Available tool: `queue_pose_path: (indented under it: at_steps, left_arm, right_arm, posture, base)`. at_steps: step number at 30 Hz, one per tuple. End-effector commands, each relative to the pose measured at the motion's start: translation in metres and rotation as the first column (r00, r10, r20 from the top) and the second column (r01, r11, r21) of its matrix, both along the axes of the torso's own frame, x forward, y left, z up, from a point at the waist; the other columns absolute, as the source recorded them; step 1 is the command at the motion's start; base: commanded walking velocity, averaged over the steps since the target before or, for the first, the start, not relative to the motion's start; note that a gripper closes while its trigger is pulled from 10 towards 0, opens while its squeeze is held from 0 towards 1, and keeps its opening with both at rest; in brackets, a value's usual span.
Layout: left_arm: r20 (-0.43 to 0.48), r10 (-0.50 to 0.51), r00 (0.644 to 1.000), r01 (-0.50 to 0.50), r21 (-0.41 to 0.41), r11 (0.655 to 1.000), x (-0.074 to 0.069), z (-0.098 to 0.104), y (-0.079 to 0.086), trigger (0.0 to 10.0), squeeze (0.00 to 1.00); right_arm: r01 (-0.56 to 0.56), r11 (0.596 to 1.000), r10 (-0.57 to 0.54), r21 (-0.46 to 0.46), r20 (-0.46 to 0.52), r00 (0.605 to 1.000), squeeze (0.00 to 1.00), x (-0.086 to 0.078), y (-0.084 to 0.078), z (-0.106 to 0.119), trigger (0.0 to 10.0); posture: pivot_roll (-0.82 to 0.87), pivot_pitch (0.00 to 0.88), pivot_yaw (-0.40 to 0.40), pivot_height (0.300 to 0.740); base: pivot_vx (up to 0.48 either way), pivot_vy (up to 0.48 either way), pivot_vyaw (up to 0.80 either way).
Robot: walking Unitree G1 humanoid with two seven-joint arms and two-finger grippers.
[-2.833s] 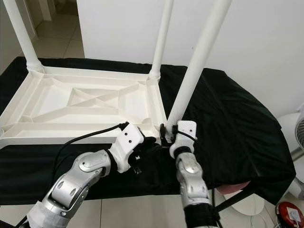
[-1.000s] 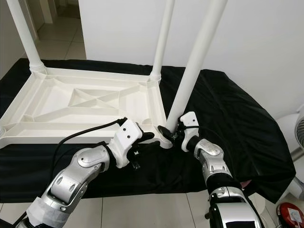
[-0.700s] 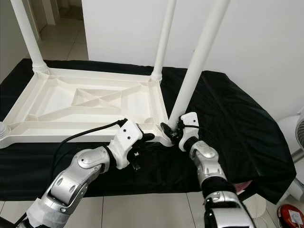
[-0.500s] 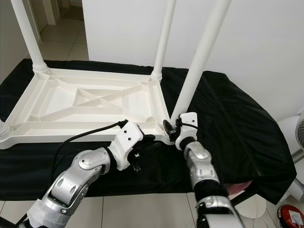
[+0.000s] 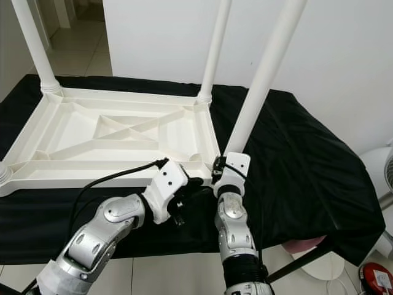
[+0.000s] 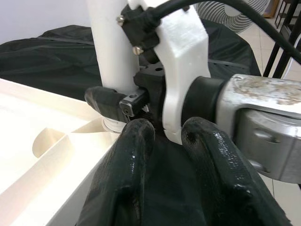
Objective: Building children table
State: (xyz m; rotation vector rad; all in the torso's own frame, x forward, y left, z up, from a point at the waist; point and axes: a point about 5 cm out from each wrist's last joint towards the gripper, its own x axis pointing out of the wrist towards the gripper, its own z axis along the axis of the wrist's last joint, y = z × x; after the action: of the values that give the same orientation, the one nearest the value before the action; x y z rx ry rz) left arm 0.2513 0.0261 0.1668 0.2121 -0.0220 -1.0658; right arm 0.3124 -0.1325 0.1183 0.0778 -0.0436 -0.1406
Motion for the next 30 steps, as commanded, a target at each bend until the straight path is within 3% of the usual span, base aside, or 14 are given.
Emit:
queue_pose_path:
  at_steps: [1, 2, 3, 10, 13, 16, 17, 18, 21, 23, 25, 27, 30]
  left_arm:
    - [0.01, 0.001, 1.0, -0.001, 0.0, 1.0, -0.001, 0.0, -0.004, 10.0, 0.0]
    - [0.01, 0.001, 1.0, -0.001, 0.0, 1.0, -0.001, 0.0, -0.004, 10.0, 0.0]
    - [0.014, -0.002, 1.0, 0.002, -0.001, 1.0, 0.001, 0.001, -0.006, 10.0, 0.0]
    - [0.021, -0.004, 1.0, 0.004, -0.005, 1.0, 0.005, 0.003, -0.008, 10.0, 0.0]
    - [0.034, 0.011, 0.999, -0.011, -0.001, 1.0, 0.011, 0.004, -0.004, 10.0, 0.0]
    - [0.036, 0.015, 0.999, -0.015, -0.001, 1.0, 0.011, 0.004, -0.003, 10.0, 0.0]
    - [0.037, 0.011, 0.999, -0.011, -0.007, 1.0, 0.01, 0.005, -0.003, 10.0, 0.0]
    - [0.038, 0.003, 0.999, -0.003, -0.014, 1.0, 0.01, 0.006, -0.004, 10.0, 0.0]
    - [0.039, -0.008, 0.999, 0.008, -0.019, 1.0, 0.009, 0.007, -0.004, 10.0, 0.0]
    - [0.057, -0.037, 0.998, 0.038, -0.022, 0.999, 0.008, 0.013, -0.004, 10.0, 0.0]
    - [0.057, -0.037, 0.998, 0.038, -0.022, 0.999, 0.008, 0.013, -0.004, 10.0, 0.0]
    - [0.067, -0.05, 0.996, 0.051, -0.009, 0.999, 0.012, 0.014, -0.001, 10.0, 0.0]
    - [0.067, -0.057, 0.996, 0.058, -0.008, 0.998, 0.013, 0.015, 0.0, 10.0, 0.0]
  right_arm:
    - [0.008, 1.0, -0.008, -0.003, -0.035, 0.999, 0.08, -0.004, -0.006, -0.006, 10.0]
    - [0.008, 1.0, -0.008, -0.003, -0.035, 0.999, 0.08, -0.004, -0.006, -0.006, 10.0]
    - [0.001, 1.0, -0.001, 0.004, -0.028, 1.0, 1.0, -0.006, -0.01, -0.005, 10.0]
    - [0.003, 1.0, -0.003, -0.009, -0.021, 1.0, 1.0, -0.01, -0.016, -0.002, 10.0]
    - [-0.105, 0.994, 0.105, -0.005, 0.011, 0.994, 1.0, -0.017, -0.026, 0.003, 10.0]
    - [-0.134, 0.991, 0.134, -0.006, 0.018, 0.991, 1.0, -0.018, -0.029, 0.004, 10.0]
    - [-0.217, 0.976, 0.217, -0.034, 0.002, 0.976, 0.87, -0.02, -0.029, 0.003, 10.0]
    - [-0.279, 0.958, 0.278, -0.059, -0.018, 0.96, 0.0, -0.022, -0.03, 0.001, 10.0]
    - [-0.319, 0.945, 0.317, -0.072, -0.032, 0.948, 0.0, -0.022, -0.031, 0.0, 10.0]
    - [-0.423, 0.902, 0.421, -0.086, -0.043, 0.906, 0.0, -0.023, -0.035, 0.001, 10.0]
    - [-0.423, 0.902, 0.421, -0.086, -0.043, 0.906, 0.0, -0.023, -0.035, 0.001, 10.0]
    - [-0.501, 0.857, 0.498, -0.125, -0.054, 0.865, 0.0, -0.018, -0.041, 0.003, 10.0]
    - [-0.523, 0.841, 0.52, -0.138, -0.055, 0.852, 0.0, -0.015, -0.044, 0.005, 10.0]
  posture:
    - [-0.05, 0.0, -0.097, 0.74]
    - [-0.05, 0.0, -0.097, 0.74]
    - [-0.06, 0.0, -0.096, 0.74]
    - [-0.06, 0.0, -0.095, 0.74]
    - [-0.06, 0.0, -0.104, 0.74]
    - [-0.06, 0.0, -0.103, 0.74]
    - [-0.06, 0.0, -0.096, 0.74]
    - [-0.06, 0.0, -0.09, 0.74]
    - [-0.06, 0.0, -0.09, 0.74]
    - [-0.06, 0.0, -0.079, 0.74]
    - [-0.06, 0.0, -0.079, 0.74]
    - [-0.06, 0.0, -0.064, 0.74]
    - [-0.06, 0.0, -0.065, 0.74]
  base:
    - [0.0, 0.0, 0.0]
    - [0.0, 0.0, 0.0]
    - [0.0, 0.0, 0.0]
    - [0.0, 0.0, 0.0]
    - [0.0, 0.0, 0.0]
    - [0.0, 0.0, 0.0]
    - [0.0, 0.0, 0.0]
    - [0.0, 0.0, 0.0]
    - [0.0, 0.0, 0.0]
    - [0.0, 0.0, 0.0]
    - [0.0, 0.0, 0.0]
    - [0.0, 0.0, 0.0]
    - [0.0, 0.0, 0.0]
